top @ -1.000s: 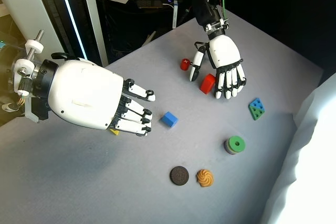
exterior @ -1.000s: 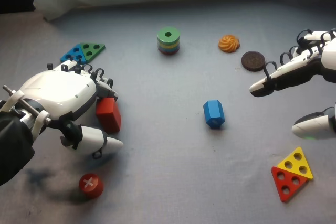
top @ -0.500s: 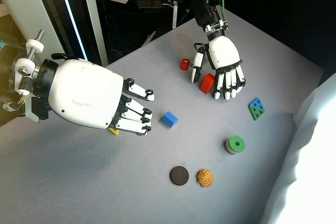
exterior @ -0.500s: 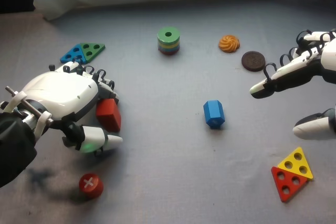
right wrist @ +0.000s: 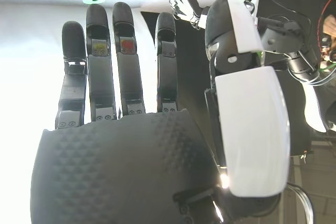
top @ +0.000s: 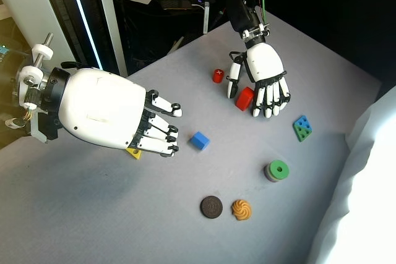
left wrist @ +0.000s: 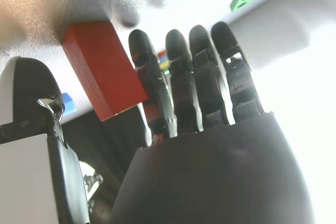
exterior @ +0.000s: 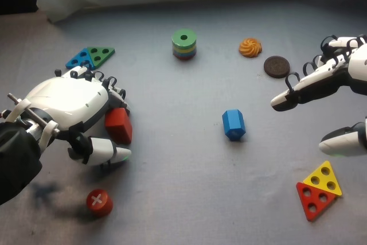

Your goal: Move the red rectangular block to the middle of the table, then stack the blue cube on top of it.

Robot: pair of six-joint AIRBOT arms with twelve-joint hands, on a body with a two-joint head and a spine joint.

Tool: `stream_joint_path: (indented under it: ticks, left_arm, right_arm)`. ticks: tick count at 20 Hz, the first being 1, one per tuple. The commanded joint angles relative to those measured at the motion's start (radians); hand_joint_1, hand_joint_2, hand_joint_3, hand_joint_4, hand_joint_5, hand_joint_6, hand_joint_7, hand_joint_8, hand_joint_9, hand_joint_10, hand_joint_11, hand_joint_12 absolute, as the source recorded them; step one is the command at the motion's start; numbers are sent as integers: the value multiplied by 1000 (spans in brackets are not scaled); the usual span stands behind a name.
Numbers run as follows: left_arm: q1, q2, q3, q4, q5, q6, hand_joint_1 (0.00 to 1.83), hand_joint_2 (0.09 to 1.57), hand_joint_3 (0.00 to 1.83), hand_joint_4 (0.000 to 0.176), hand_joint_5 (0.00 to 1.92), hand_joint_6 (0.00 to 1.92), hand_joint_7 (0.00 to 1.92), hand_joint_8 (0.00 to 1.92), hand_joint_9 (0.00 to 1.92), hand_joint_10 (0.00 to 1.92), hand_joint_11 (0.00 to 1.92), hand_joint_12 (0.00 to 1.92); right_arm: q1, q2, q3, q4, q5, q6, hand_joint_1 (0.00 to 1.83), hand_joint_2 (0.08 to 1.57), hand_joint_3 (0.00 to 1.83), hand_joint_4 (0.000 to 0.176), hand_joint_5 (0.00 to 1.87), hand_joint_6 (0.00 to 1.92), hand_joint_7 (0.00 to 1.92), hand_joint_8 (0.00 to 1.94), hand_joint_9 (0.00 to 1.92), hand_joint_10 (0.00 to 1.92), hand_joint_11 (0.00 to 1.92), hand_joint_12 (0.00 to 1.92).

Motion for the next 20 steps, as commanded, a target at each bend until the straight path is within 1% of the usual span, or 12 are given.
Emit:
stream_joint_path:
  ticks: [1,7,8,9,10,11,13,15,16,17,19,20]
  left_arm:
    - [-14,3,6,27,-99,1,799,1000,1,0,793,11,504,7,381,9,0,946]
    - [-16,1,7,28,-99,1,850,1016,2,0,905,20,564,5,428,9,20,992]
    - [-16,1,7,29,-99,1,884,1022,3,13,987,39,587,8,434,7,3,988]
    - [-16,0,7,29,-99,1,1012,1052,3,143,1064,639,622,12,459,8,7,1005]
    - [-16,0,6,29,-99,1,1021,1079,8,169,1022,862,632,7,461,5,1,998]
    - [-16,-1,6,29,-99,1,1015,1096,5,175,989,946,639,5,450,3,0,970]
    - [-16,-2,6,29,-99,1,1008,1109,2,176,968,990,652,4,460,5,0,1000]
    - [-17,-2,5,28,-99,1,1017,1100,0,176,993,951,668,6,466,6,0,994]
    - [-18,-2,5,27,-99,1,1044,1069,0,176,1069,827,708,6,462,2,0,872]
    - [-20,-2,4,25,-99,1,1050,1064,0,176,1084,806,711,4,461,1,0,836]
    - [-27,-2,0,16,-99,6,1056,1056,0,174,1103,775,722,3,483,6,0,869]
    - [-33,-2,-4,1,-99,17,1067,1060,1,132,1096,787,725,3,513,14,0,945]
  right_arm:
    - [8,11,-3,13,97,5,704,1121,0,0,537,10,566,8,489,42,0,1214]
    - [8,11,-5,13,97,5,707,1121,0,0,531,5,552,0,480,34,0,1191]
    - [8,11,-6,13,97,5,704,1119,0,0,536,7,555,1,486,36,0,1194]
    - [8,12,-6,13,97,5,697,1122,0,0,536,6,553,1,484,35,0,1195]
    - [7,12,-7,13,97,5,692,1123,0,0,537,6,555,2,490,37,0,1198]
    - [7,12,-7,12,97,5,678,1129,3,0,539,7,559,3,493,37,0,1200]
    - [7,12,-9,11,97,5,672,1130,3,0,538,6,562,3,496,38,0,1209]
    - [6,12,-10,10,97,5,683,1124,0,0,539,5,560,2,499,37,0,1226]
    - [6,12,-10,10,97,5,672,1130,2,0,536,3,552,0,491,33,0,1220]
    - [6,12,-11,9,97,5,691,1126,0,0,538,4,553,0,489,31,0,1211]
    - [6,12,-11,9,97,5,679,1128,1,0,540,4,558,3,494,33,0,1208]
    - [6,12,-11,9,97,5,675,1132,2,0,529,1,549,0,486,28,0,1197]
